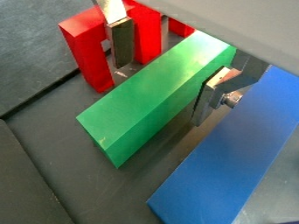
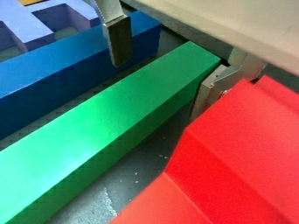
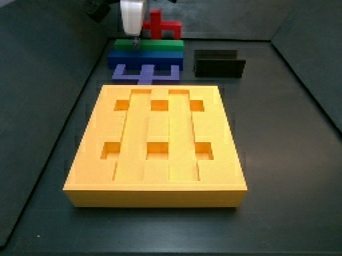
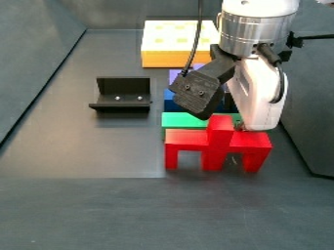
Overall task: Pick up the green object. Move up. Move to above the board. Insert the green object.
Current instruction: Pick up the green object.
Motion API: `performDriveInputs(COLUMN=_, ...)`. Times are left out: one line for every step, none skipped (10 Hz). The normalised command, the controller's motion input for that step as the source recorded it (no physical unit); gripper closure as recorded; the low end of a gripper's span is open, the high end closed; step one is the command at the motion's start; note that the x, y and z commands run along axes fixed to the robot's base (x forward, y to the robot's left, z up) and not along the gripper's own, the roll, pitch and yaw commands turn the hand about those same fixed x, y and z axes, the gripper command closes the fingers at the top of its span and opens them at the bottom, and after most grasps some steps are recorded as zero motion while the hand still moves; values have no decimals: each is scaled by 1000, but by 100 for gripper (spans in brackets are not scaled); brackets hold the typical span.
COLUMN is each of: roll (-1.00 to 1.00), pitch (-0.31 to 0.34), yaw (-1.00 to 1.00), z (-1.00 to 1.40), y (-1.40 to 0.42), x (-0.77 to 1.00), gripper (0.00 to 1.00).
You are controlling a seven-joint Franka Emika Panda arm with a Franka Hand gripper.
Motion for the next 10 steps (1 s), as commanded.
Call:
performDriveInputs(roll=0, pitch=0, yaw=-160, z=-134, y=0, x=0, gripper=0)
performDriveInputs(roll=0, pitch=0, yaw=-163, z=-117, y=0, x=0, gripper=0)
performDriveInputs(roll=0, pitch=0, yaw=-131, z=-63, y=0, x=0, gripper=0)
performDriveInputs(roll=0, pitch=0, yaw=-54, z=-14, y=3, x=0, gripper=0)
performDriveInputs(roll=0, pitch=0, yaw=0, z=0, y=0, x=0, gripper=0)
performDriveInputs(roll=0, pitch=0, yaw=0, z=0, y=0, x=0, gripper=100)
performDriveInputs(roll=0, pitch=0, yaw=0, z=0, y=0, x=0, gripper=100)
performDriveInputs(roll=0, pitch=0, yaw=0, z=0, y=0, x=0, gripper=100)
performDriveInputs(roll=0, pitch=0, yaw=0, z=0, y=0, x=0, gripper=100)
performDriveInputs(roll=0, pitch=0, yaw=0, z=0, y=0, x=0, gripper=100)
